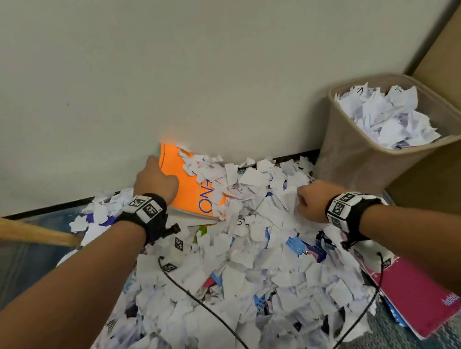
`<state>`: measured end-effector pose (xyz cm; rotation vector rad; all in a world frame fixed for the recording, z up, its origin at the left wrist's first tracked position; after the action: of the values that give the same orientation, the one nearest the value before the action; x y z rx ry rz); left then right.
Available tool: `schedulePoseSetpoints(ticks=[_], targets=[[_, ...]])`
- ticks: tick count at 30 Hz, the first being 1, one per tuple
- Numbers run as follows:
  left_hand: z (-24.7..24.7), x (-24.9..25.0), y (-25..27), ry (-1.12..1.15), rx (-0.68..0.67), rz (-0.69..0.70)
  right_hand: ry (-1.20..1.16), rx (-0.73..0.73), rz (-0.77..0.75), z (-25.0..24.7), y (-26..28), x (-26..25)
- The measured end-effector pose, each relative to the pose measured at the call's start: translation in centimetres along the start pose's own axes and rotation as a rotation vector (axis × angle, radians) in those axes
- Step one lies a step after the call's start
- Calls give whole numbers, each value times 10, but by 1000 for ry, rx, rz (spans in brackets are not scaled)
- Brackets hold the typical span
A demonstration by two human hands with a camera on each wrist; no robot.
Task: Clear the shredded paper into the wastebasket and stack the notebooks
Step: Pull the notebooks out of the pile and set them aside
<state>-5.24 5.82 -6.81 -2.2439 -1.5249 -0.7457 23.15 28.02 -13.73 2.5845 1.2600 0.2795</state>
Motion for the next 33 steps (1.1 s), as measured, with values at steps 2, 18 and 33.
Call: schedulePoseSetpoints(ticks=[2, 18, 33], targets=[[-17, 21, 2, -19, 35, 94, -15, -4, -17, -1, -3, -12], [-140, 155, 24, 445, 245, 392, -1507, -21, 56, -76, -29, -111], [-126, 114, 13, 620, 75, 392, -1849, -10, 84, -96, -35, -107]])
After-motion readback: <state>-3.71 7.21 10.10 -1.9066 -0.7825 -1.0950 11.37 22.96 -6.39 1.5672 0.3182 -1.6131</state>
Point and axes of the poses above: each hand's wrist, its own y-axis away from the middle knuckle, its own z-axis out of the palm, x = y × z, the point moved 10 cm from there along -y, towards the middle knuckle, and after that the axes turned 8 degrees about x, right-handed, at the moved point
